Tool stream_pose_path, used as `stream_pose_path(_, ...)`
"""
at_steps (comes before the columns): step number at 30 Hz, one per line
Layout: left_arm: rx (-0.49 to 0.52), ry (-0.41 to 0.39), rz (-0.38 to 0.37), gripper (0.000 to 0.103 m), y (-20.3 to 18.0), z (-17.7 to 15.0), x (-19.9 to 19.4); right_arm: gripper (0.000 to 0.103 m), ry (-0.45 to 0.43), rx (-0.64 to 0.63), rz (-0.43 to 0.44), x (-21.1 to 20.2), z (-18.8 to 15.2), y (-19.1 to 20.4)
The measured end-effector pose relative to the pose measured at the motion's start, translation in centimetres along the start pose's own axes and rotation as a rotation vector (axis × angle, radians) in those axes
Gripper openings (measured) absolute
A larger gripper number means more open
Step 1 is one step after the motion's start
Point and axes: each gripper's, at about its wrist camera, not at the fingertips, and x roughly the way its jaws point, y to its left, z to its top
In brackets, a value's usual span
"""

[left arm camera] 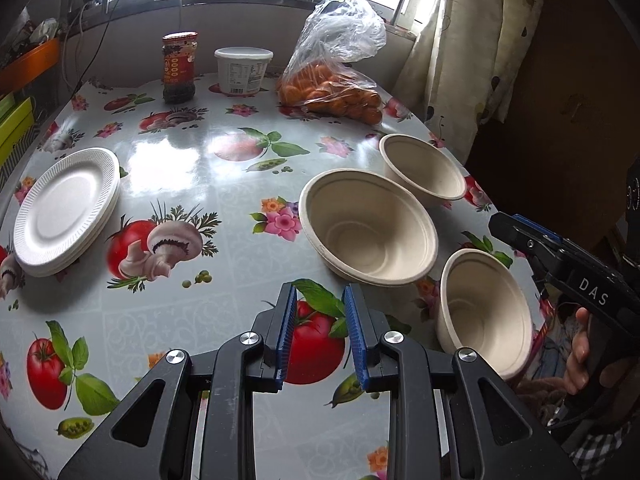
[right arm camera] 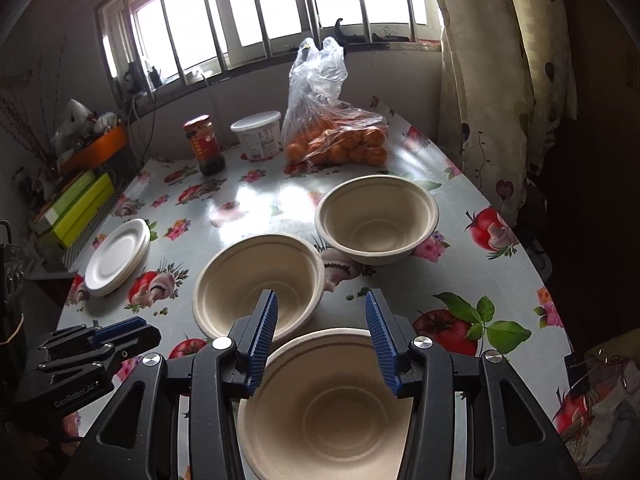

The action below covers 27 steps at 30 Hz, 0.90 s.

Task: Organize plates and bowls
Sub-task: 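Move both tools toward the beige paper bowls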

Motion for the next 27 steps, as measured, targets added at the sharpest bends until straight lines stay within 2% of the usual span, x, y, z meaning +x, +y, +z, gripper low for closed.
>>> stream_pose_path(6,0.048,0.005,-0.023,0.026,-2.0,-0.5,0.4,0.046,-0.002,0.058,-0.044,-1.2,-1.5,-3.0)
stream_pose_path(14,0.122,0.057,-0.08,0.026,-5.2,-1.5,1.9,0.046,0.005,0.107,-0.07,-2.1,-3.4,-5.6)
stream_pose_path(20,0.112,0.095,-0.148,0.026,-6.5,-2.1,2.8,0.046,0.022,0.149,-0.059,-2.4,-5.0,-7.4)
stream_pose_path(27,0.104,0.107,-0.159,0.026,-7.2,-2.2,3.2,0.046,0.023,0.157,-0.034,-2.5,-5.8,-8.0)
